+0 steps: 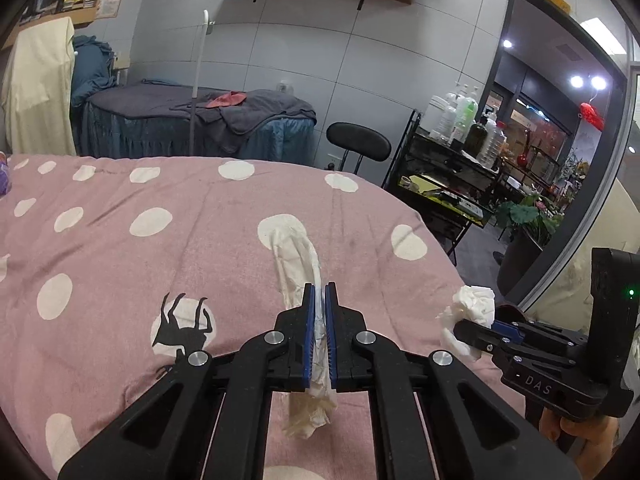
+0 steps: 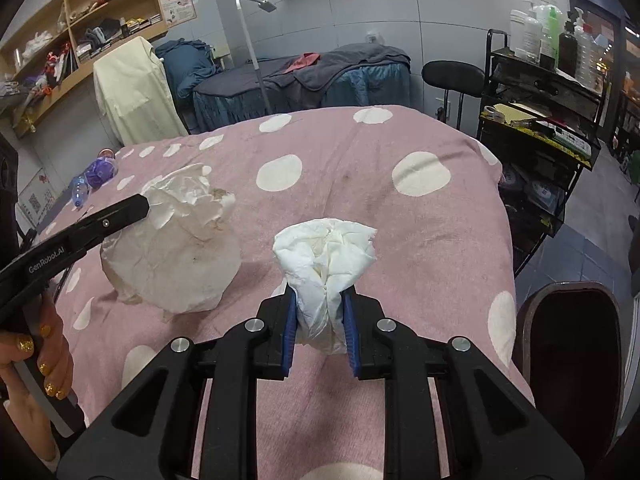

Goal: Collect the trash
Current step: 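Lift and carry the tissue and cream paper with both tools toward the bin, then drop the white tissue into the bin with the right tool while the left tool carries the paper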

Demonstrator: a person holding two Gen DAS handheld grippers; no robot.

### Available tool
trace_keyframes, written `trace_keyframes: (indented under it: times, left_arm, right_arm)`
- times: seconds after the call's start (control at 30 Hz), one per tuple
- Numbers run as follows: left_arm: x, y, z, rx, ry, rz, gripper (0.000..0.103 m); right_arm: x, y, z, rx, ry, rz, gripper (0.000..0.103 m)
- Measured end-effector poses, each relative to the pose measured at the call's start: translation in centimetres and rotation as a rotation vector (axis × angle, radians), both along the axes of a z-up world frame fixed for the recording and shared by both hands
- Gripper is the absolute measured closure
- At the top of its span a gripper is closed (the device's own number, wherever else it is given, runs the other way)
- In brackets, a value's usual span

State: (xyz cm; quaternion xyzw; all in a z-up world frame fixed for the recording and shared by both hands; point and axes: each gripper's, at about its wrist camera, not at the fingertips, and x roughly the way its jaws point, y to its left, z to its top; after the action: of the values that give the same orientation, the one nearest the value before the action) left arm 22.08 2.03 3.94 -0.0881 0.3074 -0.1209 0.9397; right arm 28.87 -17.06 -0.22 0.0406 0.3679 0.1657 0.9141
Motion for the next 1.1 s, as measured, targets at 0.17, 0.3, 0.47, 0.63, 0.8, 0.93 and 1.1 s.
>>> trace_keyframes:
  times: [0.17, 0.3, 0.47, 0.63, 0.8, 0.93, 1.1]
  left_arm:
    - [-1.8, -1.1, 0.4, -0.01, -0.025, -0.03, 0.098]
    - [-3.1, -2.0, 1.0, -0.028, -0.051, -0.056, 0.099]
    - [-4.8, -3.6, 1.9, -0.042, -0.092, -0.09, 0.099]
    - [-5.9, -5.5, 2.5, -0.063, -0.119, -0.128, 0.099]
    - [-6.4, -7.7, 2.7, -0.073, -0.133, -0.175, 0.099]
    - [-6.3, -9.6, 2.7, -0.08, -0.133, -0.215, 0.099]
    - [-6.1, -11.9, 2.7, -0.078, -0.13, -0.265, 0.099]
  right_arm:
    - [-2.5, -1.2, 0.8, 0.004, -0.041, -0.024, 0.082]
    - [-4.2, -2.5, 1.3, 0.02, -0.067, -0.048, 0.082]
    - [-6.2, -4.9, 1.6, 0.029, -0.095, -0.111, 0.082]
    - [-7.8, -8.0, 1.4, 0.043, -0.105, -0.192, 0.082]
    - [-9.2, -12.1, 0.6, 0.042, -0.094, -0.3, 0.082]
    - [-10.1, -15.4, -0.7, 0.031, -0.065, -0.393, 0.082]
    - [-10.4, -19.2, -3.0, 0.028, -0.002, -0.492, 0.082]
